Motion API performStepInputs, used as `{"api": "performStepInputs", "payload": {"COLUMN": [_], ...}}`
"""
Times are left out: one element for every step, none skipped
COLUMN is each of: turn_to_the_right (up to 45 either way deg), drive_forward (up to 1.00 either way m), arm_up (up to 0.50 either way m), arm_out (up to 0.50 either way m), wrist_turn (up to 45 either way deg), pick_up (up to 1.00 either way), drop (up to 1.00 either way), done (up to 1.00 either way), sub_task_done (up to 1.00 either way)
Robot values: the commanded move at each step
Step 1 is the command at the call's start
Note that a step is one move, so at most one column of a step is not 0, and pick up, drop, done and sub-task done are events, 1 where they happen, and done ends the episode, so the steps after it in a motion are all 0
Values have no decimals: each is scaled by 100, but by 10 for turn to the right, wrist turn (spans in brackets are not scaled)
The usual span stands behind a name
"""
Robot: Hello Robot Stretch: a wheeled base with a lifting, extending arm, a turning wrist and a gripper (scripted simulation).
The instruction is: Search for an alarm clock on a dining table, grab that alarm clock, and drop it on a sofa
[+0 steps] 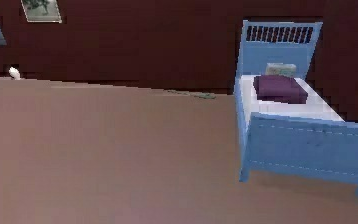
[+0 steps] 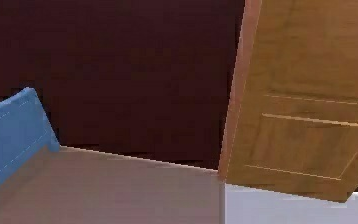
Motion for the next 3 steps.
{"api": "performStepInputs", "payload": {"turn_to_the_right": [-300,0,-330], "drive_forward": [0,45,0], "arm_up": [0,0,0], "arm_out": [0,0,0], "wrist_turn": [0,0,0], "pick_up": [0,0,0], "drop": [0,0,0], "done": [0,0,0], "sub_task_done": [0,0,0]}}
